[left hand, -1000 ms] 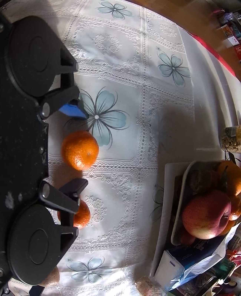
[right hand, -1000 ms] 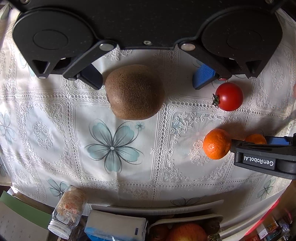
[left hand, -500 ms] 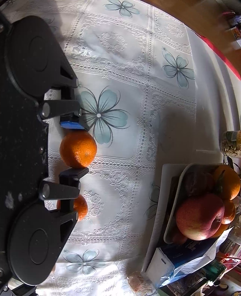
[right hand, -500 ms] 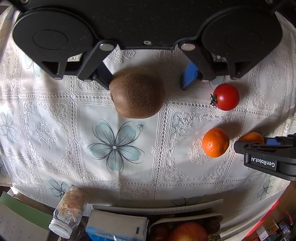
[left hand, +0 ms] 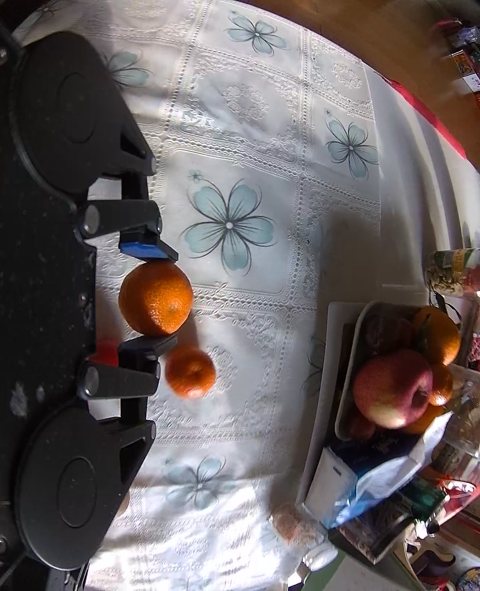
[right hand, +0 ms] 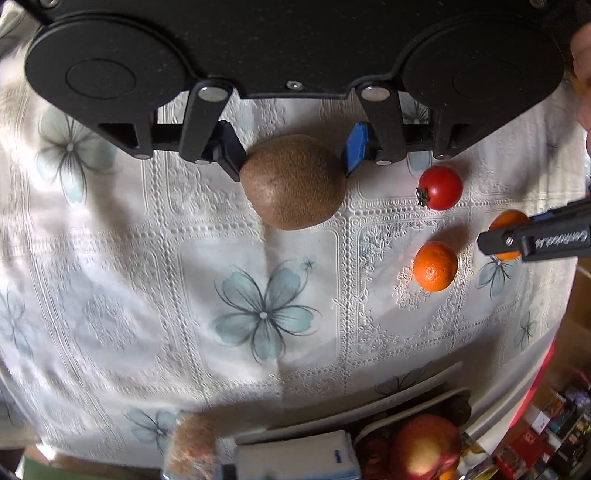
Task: Organize fruits
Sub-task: 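Close right gripper on the brown kiwi while left gripper lifts its tangerine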
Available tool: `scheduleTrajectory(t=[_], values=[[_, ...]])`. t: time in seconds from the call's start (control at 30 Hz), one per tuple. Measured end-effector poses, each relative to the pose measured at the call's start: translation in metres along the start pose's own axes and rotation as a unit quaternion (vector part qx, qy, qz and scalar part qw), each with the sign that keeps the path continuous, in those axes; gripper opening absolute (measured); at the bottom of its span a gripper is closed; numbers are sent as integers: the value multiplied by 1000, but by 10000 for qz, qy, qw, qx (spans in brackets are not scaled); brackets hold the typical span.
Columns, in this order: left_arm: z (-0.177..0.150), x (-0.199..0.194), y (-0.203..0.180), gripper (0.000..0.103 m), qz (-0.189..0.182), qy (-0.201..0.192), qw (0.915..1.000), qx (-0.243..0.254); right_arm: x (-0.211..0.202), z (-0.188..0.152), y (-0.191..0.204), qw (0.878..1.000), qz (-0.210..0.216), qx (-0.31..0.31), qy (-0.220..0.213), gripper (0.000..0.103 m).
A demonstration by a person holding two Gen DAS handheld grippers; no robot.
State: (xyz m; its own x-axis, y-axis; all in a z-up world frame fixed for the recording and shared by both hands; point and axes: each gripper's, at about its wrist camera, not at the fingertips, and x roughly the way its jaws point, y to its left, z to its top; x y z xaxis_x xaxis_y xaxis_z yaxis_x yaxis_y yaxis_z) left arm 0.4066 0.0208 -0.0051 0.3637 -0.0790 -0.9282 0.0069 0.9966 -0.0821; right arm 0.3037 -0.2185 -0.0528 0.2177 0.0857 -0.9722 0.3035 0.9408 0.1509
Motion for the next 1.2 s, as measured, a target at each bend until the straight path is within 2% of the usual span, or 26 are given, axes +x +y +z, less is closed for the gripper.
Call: scheduleTrajectory(t=[0.27, 0.37, 0.47, 0.57, 0.6, 0.7, 0.77, 0.83, 1.0, 1.1, 1.2], values=[[-51, -52, -27, 41, -132, -430, 9983, 376, -38, -32, -13, 9990, 158, 102, -414, 56], [-71, -59, -33, 41, -305, -430, 9975, 461, -40, -37, -12, 9990, 120, 17, -438, 53], [-81, -55, -35, 41, -251, -396, 9973, 560, -41, -38, -8, 9982, 63, -52, -594, 53], [-81, -49, -33, 41, -125, -335, 9979, 543, -36, -37, -7, 9984, 121, -32, -548, 55], [-79, -48, -30, 41, -135, -292, 9983, 486, -32, -35, -6, 9989, 116, -18, -464, 59], [-72, -44, -22, 41, -286, -120, 9993, 220, -13, -32, -8, 9996, 246, 124, -21, 61], [-68, -42, -20, 41, -360, -22, 9993, 76, -2, -31, -8, 9991, 186, 339, 148, 61], [-66, -41, -19, 41, -340, 9, 9994, 31, -3, -30, -4, 9994, 84, 345, -24, 62], [-66, -40, -21, 41, -317, 119, 9994, 57, 1, -35, 11, 9996, -247, -51, -116, 62], [-66, -42, -21, 41, -349, 146, 9993, 71, 0, -38, 13, 9990, -392, -183, -69, 62], [-67, -43, -22, 41, -350, 145, 9992, 91, -2, -41, 6, 9994, -326, -84, 46, 62]])
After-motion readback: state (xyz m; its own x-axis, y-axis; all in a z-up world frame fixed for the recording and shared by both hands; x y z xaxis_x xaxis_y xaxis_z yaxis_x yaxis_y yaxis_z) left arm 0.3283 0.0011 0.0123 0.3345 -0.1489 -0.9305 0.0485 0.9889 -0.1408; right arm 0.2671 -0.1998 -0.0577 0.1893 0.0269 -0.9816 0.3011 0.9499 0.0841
